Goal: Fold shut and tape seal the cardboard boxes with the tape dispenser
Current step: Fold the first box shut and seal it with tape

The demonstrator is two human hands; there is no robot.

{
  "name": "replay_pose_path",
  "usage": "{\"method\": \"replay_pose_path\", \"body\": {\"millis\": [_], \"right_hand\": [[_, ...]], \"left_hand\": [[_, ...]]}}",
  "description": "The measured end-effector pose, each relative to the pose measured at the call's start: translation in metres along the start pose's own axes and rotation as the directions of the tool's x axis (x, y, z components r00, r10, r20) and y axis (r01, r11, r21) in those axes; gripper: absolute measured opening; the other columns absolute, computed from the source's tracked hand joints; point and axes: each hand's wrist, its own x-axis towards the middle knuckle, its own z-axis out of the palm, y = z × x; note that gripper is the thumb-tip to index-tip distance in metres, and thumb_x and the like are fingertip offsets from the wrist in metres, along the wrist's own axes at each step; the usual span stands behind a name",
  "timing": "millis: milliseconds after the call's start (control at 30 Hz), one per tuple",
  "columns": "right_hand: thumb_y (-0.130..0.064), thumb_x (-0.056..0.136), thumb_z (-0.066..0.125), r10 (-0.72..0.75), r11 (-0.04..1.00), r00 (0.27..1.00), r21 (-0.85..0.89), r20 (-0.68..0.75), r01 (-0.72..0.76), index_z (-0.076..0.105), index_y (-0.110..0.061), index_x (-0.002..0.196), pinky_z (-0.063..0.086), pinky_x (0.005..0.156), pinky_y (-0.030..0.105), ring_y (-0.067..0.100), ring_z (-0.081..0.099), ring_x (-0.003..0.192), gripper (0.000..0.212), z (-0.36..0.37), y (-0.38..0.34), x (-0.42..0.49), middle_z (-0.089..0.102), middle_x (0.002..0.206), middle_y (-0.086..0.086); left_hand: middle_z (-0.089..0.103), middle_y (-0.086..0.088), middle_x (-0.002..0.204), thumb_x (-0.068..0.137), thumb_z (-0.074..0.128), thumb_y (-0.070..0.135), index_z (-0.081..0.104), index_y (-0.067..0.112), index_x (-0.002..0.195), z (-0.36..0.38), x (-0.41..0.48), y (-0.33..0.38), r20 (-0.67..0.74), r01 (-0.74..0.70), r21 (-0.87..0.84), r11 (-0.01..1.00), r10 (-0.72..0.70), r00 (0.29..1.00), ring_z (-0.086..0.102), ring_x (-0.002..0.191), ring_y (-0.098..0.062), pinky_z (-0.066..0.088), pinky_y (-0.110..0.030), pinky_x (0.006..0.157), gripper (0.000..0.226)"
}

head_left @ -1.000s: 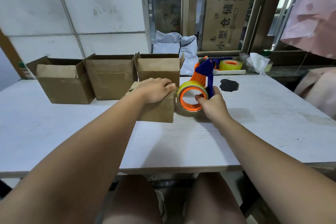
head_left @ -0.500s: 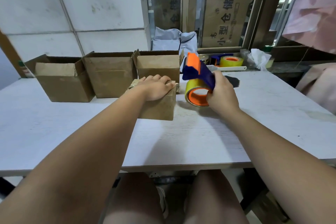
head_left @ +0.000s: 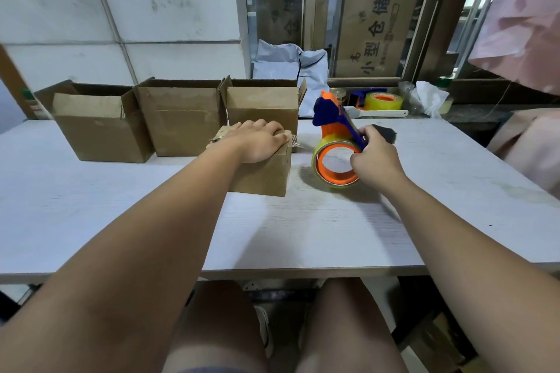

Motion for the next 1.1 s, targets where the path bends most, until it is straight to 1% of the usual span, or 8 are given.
{"method": "replay_pose_path", "body": {"millis": [167, 300, 433, 533, 667, 767, 900, 1100], "right_hand": [[0.002, 0.083, 0.062, -0.051, 0.990, 0.999, -0.130, 0.019, 0.053, 0.040, -0.022, 0.126, 0.051, 0.079, 0.035, 0.020, 0.047, 0.097, 0.054, -0.002, 0.002, -0.003, 0.043, 0.109, -0.003], [0.001, 0.082, 0.060, -0.120, 0.951, 0.992, -0.284, 0.030, 0.123, 0.042, -0.019, 0.123, 0.044, 0.074, 0.035, 0.022, 0.048, 0.092, 0.049, -0.009, 0.010, -0.003, 0.051, 0.111, 0.004], [-0.001, 0.083, 0.060, -0.115, 0.945, 0.991, -0.300, 0.065, 0.129, 0.041, -0.018, 0.125, 0.040, 0.073, 0.034, 0.023, 0.046, 0.092, 0.049, -0.013, 0.016, -0.002, 0.049, 0.111, 0.005], [0.003, 0.084, 0.055, -0.195, 0.874, 0.978, -0.438, 0.076, 0.208, 0.037, -0.024, 0.134, 0.041, 0.069, 0.035, 0.022, 0.045, 0.090, 0.060, -0.014, 0.015, 0.001, 0.050, 0.118, 0.009], [-0.002, 0.088, 0.050, -0.177, 0.793, 0.976, -0.570, 0.125, 0.217, 0.019, -0.039, 0.146, 0.037, 0.069, 0.036, 0.023, 0.044, 0.093, 0.075, -0.017, 0.012, 0.003, 0.046, 0.117, 0.008], [-0.005, 0.090, 0.049, -0.188, 0.720, 0.965, -0.643, 0.181, 0.261, -0.003, -0.051, 0.146, 0.038, 0.065, 0.036, 0.022, 0.043, 0.086, 0.089, -0.018, 0.005, 0.001, 0.039, 0.105, 0.007], [-0.004, 0.091, 0.048, -0.231, 0.610, 0.947, -0.724, 0.225, 0.321, -0.010, -0.054, 0.143, 0.040, 0.060, 0.034, 0.025, 0.047, 0.082, 0.092, -0.021, -0.003, 0.001, 0.039, 0.112, 0.010], [-0.014, 0.092, 0.055, -0.303, 0.474, 0.915, -0.790, 0.267, 0.388, -0.005, -0.049, 0.146, 0.044, 0.075, 0.038, 0.031, 0.047, 0.112, 0.088, -0.016, -0.004, 0.009, 0.042, 0.124, 0.012]], "left_hand": [[0.041, -0.003, 0.142, 0.099, 0.020, 0.053, 0.039, 0.033, 0.137, -0.001, -0.001, 0.001, 0.007, -0.005, -0.006, 1.000, 0.005, 1.000, 0.032, 0.133, -0.027, 0.020, -0.043, 0.110, 0.047], [0.040, -0.004, 0.143, 0.099, 0.019, 0.052, 0.037, 0.032, 0.139, -0.001, -0.001, 0.000, 0.012, -0.004, -0.017, 1.000, 0.004, 1.000, 0.031, 0.134, -0.027, 0.020, -0.043, 0.110, 0.048], [0.040, -0.004, 0.143, 0.099, 0.020, 0.052, 0.037, 0.032, 0.139, -0.001, 0.000, -0.001, 0.024, 0.005, -0.013, 1.000, -0.005, 1.000, 0.032, 0.133, -0.027, 0.021, -0.043, 0.110, 0.048], [0.041, -0.004, 0.142, 0.098, 0.020, 0.053, 0.038, 0.032, 0.138, 0.000, 0.001, 0.000, 0.011, 0.003, -0.003, 1.000, -0.003, 1.000, 0.033, 0.132, -0.028, 0.023, -0.043, 0.109, 0.048], [0.040, -0.004, 0.144, 0.098, 0.017, 0.055, 0.037, 0.032, 0.140, -0.001, -0.002, 0.001, 0.004, 0.013, -0.014, 1.000, -0.013, 1.000, 0.032, 0.134, -0.028, 0.022, -0.043, 0.111, 0.052], [0.038, -0.005, 0.147, 0.091, 0.008, 0.069, 0.037, 0.032, 0.141, -0.005, -0.007, 0.006, 0.012, 0.053, -0.045, 0.998, -0.053, 0.999, 0.029, 0.138, -0.027, 0.019, -0.045, 0.111, 0.070], [0.038, -0.008, 0.147, 0.080, 0.007, 0.082, 0.039, 0.028, 0.140, -0.006, -0.006, 0.016, 0.025, 0.144, -0.018, 0.989, -0.143, 0.989, 0.028, 0.137, -0.031, 0.019, -0.049, 0.110, 0.086], [0.043, -0.008, 0.143, 0.077, 0.023, 0.086, 0.043, 0.027, 0.134, -0.004, -0.003, 0.018, 0.019, 0.178, 0.000, 0.984, -0.178, 0.984, 0.031, 0.134, -0.033, 0.022, -0.050, 0.107, 0.084]]}}
